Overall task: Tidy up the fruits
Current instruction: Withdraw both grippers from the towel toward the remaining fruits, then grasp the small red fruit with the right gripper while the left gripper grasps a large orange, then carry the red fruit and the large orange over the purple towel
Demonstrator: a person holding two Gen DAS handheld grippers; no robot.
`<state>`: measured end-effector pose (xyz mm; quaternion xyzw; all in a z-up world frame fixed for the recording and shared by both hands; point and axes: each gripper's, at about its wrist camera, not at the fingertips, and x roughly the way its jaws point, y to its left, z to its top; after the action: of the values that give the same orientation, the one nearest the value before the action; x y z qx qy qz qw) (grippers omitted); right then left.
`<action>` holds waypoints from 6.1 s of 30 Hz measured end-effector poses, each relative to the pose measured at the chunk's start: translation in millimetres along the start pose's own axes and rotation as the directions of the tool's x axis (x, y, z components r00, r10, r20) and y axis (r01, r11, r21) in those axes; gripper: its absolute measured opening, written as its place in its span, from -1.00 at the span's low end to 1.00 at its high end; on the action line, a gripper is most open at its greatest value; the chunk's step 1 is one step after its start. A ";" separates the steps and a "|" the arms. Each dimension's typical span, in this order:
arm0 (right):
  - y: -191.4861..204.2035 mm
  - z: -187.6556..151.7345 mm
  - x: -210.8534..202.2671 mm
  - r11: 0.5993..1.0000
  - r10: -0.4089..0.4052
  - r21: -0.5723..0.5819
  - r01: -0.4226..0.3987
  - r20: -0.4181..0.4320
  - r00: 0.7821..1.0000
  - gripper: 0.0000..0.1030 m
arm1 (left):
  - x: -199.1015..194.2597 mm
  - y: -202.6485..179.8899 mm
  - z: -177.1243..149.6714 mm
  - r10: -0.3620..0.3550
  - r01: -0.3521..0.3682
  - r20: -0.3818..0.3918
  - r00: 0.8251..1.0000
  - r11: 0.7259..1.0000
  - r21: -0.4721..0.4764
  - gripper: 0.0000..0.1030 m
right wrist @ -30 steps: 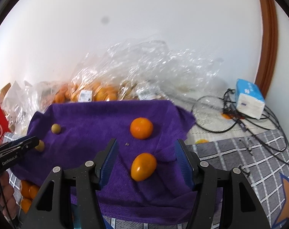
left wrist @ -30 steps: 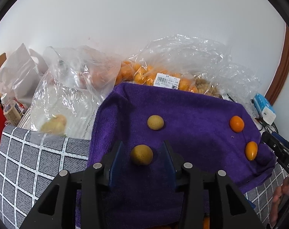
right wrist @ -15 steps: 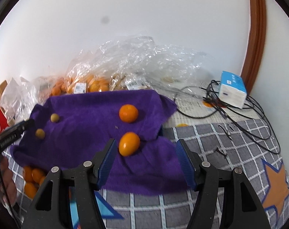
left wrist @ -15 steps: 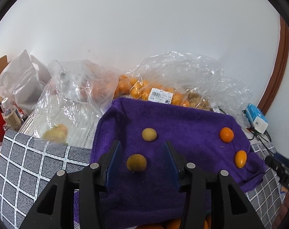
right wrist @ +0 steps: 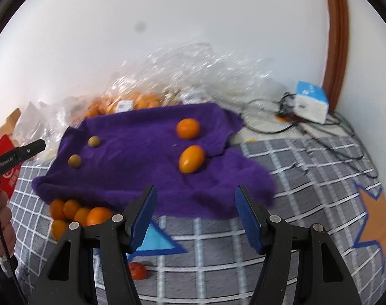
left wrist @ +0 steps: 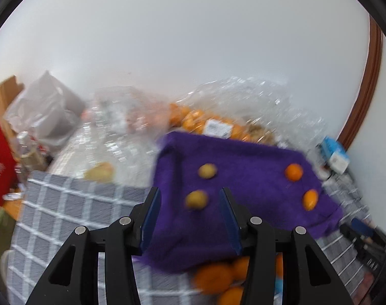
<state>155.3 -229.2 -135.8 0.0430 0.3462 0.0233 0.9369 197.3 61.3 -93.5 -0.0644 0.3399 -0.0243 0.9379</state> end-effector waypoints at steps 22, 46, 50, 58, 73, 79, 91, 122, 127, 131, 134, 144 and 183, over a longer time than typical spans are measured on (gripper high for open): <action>49.8 -82.1 6.7 0.964 0.132 -0.209 -0.161 -0.147 0.980 -0.54 | -10.6 42.4 -98.3 -0.010 0.002 -0.107 0.994 0.998 -0.070 -0.12; -13.9 -65.1 -2.4 0.987 0.121 -0.105 -0.123 -0.030 0.992 -0.54 | 3.9 -7.8 -75.0 -0.149 0.141 -0.182 0.972 0.989 -0.051 -0.12; -10.8 -65.8 -7.4 0.982 0.148 -0.119 -0.149 -0.015 0.989 -0.54 | 22.7 -14.1 -72.7 -0.139 0.128 -0.244 0.960 0.990 -0.061 -0.10; -12.2 -67.5 -8.4 0.984 0.140 -0.113 -0.141 -0.012 0.990 -0.54 | 18.5 -8.1 -76.2 -0.136 0.120 -0.235 0.962 0.989 -0.082 -0.23; -11.1 -69.3 -2.3 0.987 0.116 -0.108 -0.119 -0.037 0.993 -0.54 | -0.7 18.7 -102.5 -0.163 0.152 -0.156 0.974 0.985 -0.080 -0.12; -13.1 -69.1 0.1 0.988 0.121 -0.096 -0.125 -0.047 0.992 -0.54 | -1.8 8.0 -103.9 -0.125 0.123 -0.151 0.981 0.992 -0.026 0.01; -10.0 -69.1 -0.2 0.986 0.122 -0.111 -0.127 -0.048 0.991 -0.54 | -3.8 6.0 -103.9 -0.076 0.076 -0.150 0.986 0.997 -0.011 0.00; -26.2 -62.6 -11.3 0.998 0.045 -0.053 -0.042 0.048 0.998 -0.54 | -24.7 23.8 -99.5 -0.130 0.126 -0.034 0.991 0.986 -0.109 -0.23; -36.2 -57.6 -10.7 0.999 0.040 -0.001 -0.041 0.040 0.998 -0.54 | -26.9 27.2 -96.9 -0.103 0.101 -0.015 0.995 0.987 -0.121 -0.23; -39.3 -49.8 -18.2 0.999 0.039 0.016 -0.040 0.040 0.998 -0.54 | -32.9 32.0 -90.4 -0.146 0.142 -0.016 0.989 0.978 -0.156 -0.23; -33.9 -37.3 -28.7 1.000 0.020 -0.015 -0.019 0.066 0.998 -0.54 | -42.3 33.0 -76.6 -0.168 0.165 0.001 0.986 0.972 -0.166 -0.23; -18.2 17.2 -35.7 0.999 0.020 -0.048 -0.014 0.124 0.992 -0.54 | -58.9 10.0 -13.1 -0.135 0.141 0.064 0.989 0.986 -0.091 -0.23; 26.5 22.5 103.6 0.993 0.047 -0.101 -0.055 -0.085 0.995 -0.54 | 66.3 -7.7 -6.3 -0.092 0.084 -0.128 0.988 0.994 -0.067 -0.23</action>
<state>248.2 -196.7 -183.2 0.0025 0.3817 0.0670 0.9219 244.1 47.2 -139.4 -0.1062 0.3979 -0.0594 0.9093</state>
